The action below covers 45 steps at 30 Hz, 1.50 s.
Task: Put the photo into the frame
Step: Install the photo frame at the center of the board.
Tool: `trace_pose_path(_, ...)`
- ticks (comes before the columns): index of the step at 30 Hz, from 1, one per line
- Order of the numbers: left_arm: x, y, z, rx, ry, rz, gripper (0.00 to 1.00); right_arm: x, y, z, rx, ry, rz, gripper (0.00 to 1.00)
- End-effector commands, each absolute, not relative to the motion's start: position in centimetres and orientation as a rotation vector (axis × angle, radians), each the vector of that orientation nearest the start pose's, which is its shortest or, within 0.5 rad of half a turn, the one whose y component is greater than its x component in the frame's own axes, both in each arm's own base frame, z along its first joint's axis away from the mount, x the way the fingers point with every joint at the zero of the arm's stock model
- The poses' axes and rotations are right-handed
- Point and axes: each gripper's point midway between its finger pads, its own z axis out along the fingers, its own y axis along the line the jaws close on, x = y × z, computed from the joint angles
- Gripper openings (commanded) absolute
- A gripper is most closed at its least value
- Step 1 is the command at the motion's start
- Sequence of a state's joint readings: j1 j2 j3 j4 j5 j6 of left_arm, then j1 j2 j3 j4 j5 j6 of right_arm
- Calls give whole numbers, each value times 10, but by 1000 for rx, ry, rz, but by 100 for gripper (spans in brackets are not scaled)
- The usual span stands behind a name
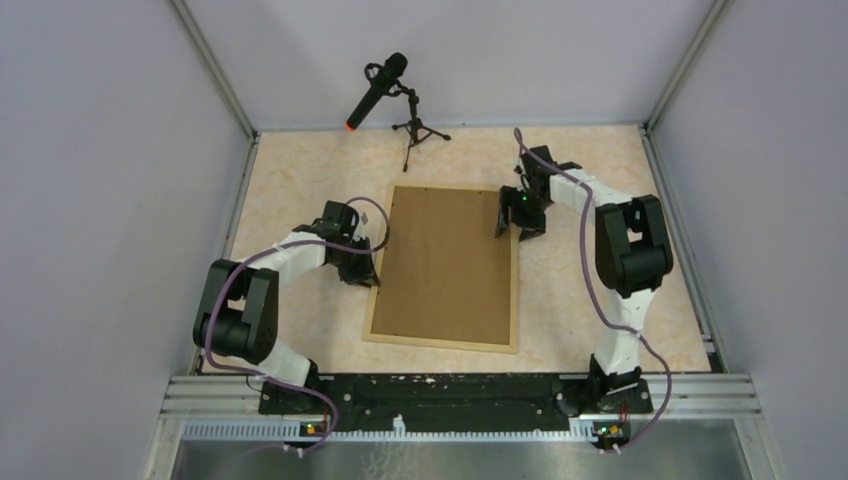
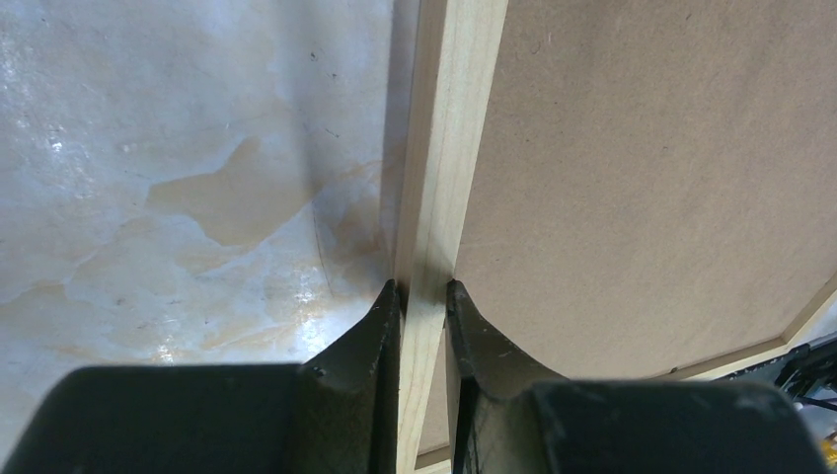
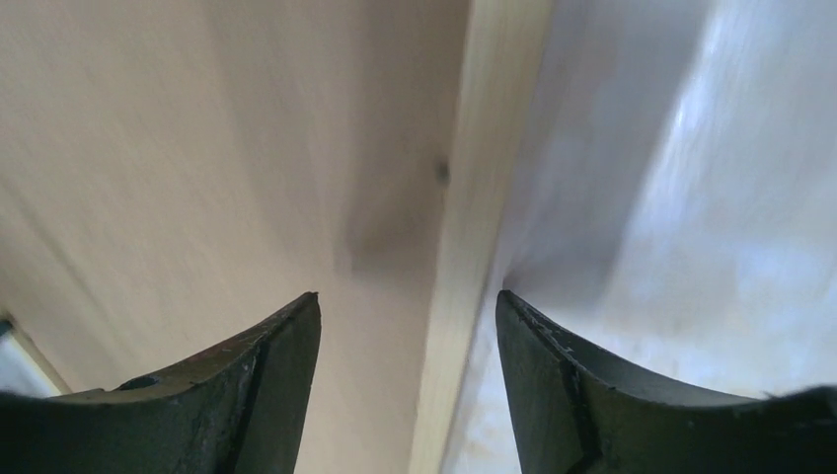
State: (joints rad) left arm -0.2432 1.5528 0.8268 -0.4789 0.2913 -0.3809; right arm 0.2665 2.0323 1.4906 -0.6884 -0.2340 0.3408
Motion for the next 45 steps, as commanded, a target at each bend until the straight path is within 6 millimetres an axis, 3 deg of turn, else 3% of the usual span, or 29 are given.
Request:
trace_pose_path(1, 248, -116, 10, -148, 2897, -415, 0, 342, 152, 62, 6, 2849, 500, 63)
trace_pose_path(4, 249, -116, 10, -149, 2896, -414, 0, 313, 150, 58, -1, 2846, 549, 53)
trace_pose_path(7, 247, -117, 9, -145, 2905, -427, 0, 298, 148, 54, -2, 2841, 565, 42)
trace_pose_path(11, 247, -119, 8, -141, 2907, -446, 0, 301, 146, 46, 4, 2846, 547, 34)
trace_pose_path(15, 248, -119, 11, -138, 2894, -442, 0, 317, 143, 45, 35, 2822, 485, 28)
trace_pose_path(20, 249, -118, 13, -139, 2887, -436, 0, 324, 143, 42, 49, 2819, 470, 26)
trace_pose_path(45, 249, -120, 12, -132, 2889, -452, 0, 314, 155, 20, 46, 2877, 503, 23)
